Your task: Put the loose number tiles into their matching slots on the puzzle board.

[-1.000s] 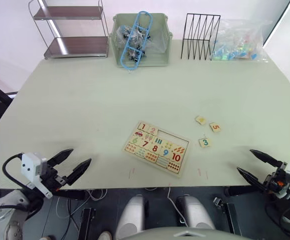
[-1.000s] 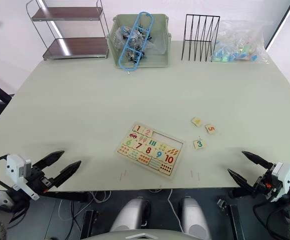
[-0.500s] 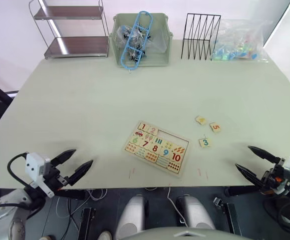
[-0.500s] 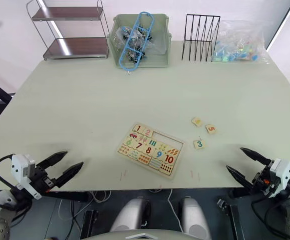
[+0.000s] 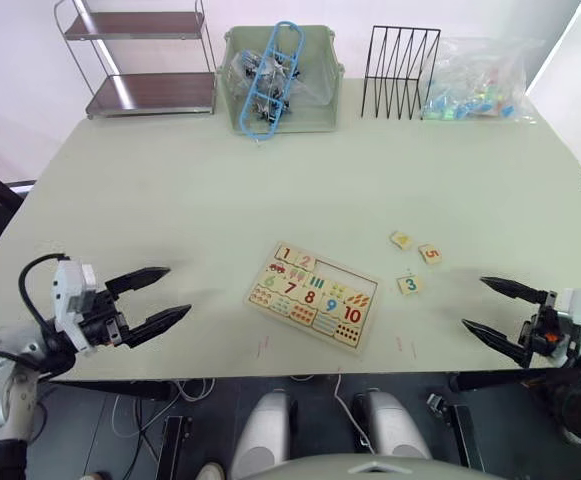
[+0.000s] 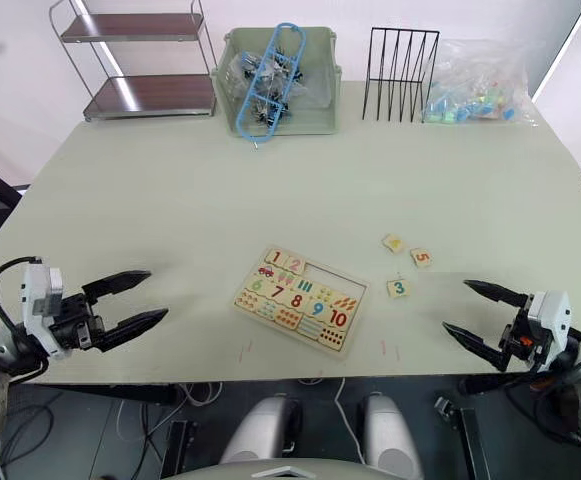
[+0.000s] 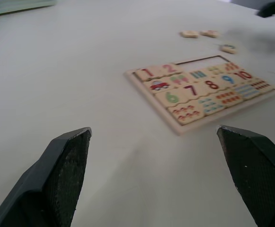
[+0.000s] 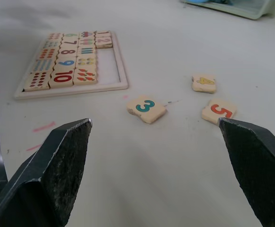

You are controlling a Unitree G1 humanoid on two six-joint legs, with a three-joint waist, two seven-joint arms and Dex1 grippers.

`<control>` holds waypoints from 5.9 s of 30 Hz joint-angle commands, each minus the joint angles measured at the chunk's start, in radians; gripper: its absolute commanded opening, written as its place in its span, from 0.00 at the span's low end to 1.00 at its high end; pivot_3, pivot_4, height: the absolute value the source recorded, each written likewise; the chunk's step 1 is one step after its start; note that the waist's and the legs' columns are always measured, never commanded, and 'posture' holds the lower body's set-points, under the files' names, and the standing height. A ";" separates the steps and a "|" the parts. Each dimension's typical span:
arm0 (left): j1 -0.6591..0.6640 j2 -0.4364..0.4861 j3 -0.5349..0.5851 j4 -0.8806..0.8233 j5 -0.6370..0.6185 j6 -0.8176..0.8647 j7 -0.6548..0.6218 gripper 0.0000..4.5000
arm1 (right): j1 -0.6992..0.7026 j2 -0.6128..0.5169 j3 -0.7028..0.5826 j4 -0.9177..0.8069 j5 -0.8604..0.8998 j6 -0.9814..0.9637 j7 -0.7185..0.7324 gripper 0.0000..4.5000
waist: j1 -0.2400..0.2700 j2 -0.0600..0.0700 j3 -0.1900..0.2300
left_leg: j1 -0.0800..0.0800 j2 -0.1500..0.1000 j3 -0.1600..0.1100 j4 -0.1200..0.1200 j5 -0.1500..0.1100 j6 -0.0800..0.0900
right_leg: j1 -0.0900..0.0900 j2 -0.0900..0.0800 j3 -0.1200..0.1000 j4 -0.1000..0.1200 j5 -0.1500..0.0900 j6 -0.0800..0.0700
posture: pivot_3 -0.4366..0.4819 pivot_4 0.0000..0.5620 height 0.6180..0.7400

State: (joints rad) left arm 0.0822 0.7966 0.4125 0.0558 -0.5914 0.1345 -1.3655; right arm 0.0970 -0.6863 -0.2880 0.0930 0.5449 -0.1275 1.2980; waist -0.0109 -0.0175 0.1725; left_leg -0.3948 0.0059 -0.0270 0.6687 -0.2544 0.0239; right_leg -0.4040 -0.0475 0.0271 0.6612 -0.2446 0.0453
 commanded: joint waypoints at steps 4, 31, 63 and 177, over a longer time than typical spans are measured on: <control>-0.082 0.047 -0.055 0.000 -0.014 -0.012 -0.121 0.99 | -0.109 -0.076 0.070 -0.023 -0.049 0.070 0.024 1.00 | 0.000 0.000 0.000 | -0.001 0.000 0.000 0.000 0.000 0.000 | -0.001 0.000 0.000 0.000 0.000 0.000 | 0.48 0.27 1.00; -0.147 0.076 -0.131 0.002 -0.035 -0.040 -0.249 0.99 | -0.717 -0.070 0.486 0.516 -0.348 -0.066 0.316 1.00 | -0.004 0.002 0.003 | -0.002 0.000 0.000 0.000 0.000 0.000 | -0.002 0.001 -0.001 0.001 0.003 0.004 | 0.48 0.27 1.00; -0.166 0.176 -0.274 0.045 -0.144 -0.139 -0.249 1.00 | -0.792 -0.028 0.568 0.645 -0.374 -0.195 0.316 0.81 | -0.005 0.004 0.005 | -0.003 0.000 0.000 0.000 0.000 0.000 | -0.004 0.001 0.000 0.001 0.003 0.004 | 0.48 0.27 1.00; -0.025 0.090 -0.083 -0.084 -0.054 -0.051 -0.111 1.00 | -0.900 0.329 0.783 -0.376 -0.188 1.459 -0.804 0.20 | -0.031 0.005 0.006 | -0.009 0.000 -0.002 -0.003 0.000 0.000 | -0.010 0.001 -0.001 0.001 0.003 0.003 | 0.48 0.27 1.00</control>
State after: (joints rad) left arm 0.0535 0.8880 0.3048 -0.0170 -0.6452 0.0981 -1.4689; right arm -0.7815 -0.3629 0.4957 -0.2622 0.3608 1.3480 0.4902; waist -0.0415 -0.0125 0.1783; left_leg -0.4038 0.0058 -0.0287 0.6661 -0.2543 0.0240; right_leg -0.4144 -0.0470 0.0257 0.6617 -0.2421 0.0487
